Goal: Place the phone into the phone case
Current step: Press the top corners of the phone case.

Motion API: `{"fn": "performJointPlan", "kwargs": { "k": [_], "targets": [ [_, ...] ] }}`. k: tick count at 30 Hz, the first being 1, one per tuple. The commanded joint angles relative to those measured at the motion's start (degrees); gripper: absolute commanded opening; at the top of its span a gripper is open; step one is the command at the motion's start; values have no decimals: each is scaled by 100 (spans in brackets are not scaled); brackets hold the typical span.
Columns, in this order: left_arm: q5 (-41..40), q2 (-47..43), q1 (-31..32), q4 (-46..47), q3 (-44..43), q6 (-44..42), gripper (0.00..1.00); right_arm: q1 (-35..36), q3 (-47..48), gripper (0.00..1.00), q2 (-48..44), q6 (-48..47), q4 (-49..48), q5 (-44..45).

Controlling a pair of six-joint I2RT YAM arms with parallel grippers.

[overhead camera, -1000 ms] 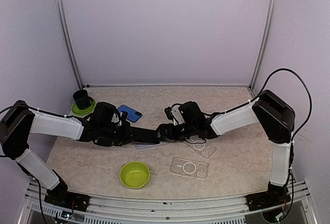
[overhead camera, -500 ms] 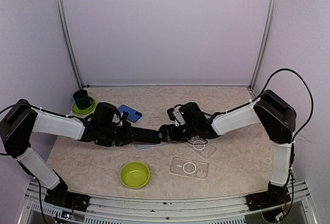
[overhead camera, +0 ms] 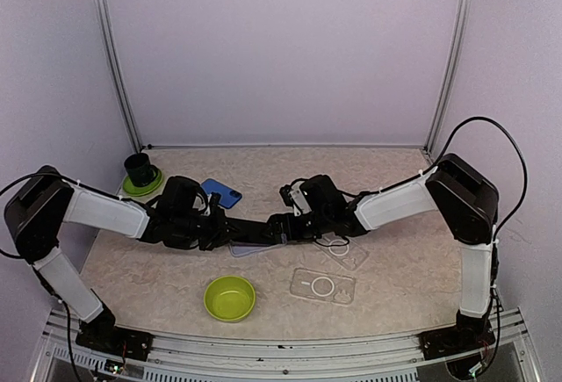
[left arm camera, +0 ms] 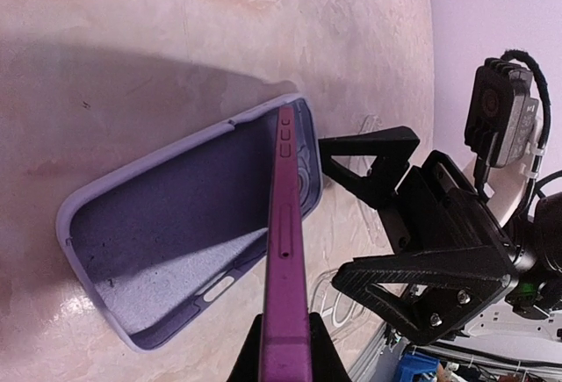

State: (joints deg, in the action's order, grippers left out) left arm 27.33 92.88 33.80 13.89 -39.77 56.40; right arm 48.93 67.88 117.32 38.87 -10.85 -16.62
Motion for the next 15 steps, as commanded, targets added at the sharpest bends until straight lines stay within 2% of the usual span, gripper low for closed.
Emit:
{"fn": "performJointPlan", "kwargs": {
  "k": [1,15],
  "targets": [
    [363,198,5,188,185,197,0,135,82,100,157,-12,65,-105],
    [786,491,-31,692,357,599,0,195,112,100,193,5,34,-140]
  ]
}}
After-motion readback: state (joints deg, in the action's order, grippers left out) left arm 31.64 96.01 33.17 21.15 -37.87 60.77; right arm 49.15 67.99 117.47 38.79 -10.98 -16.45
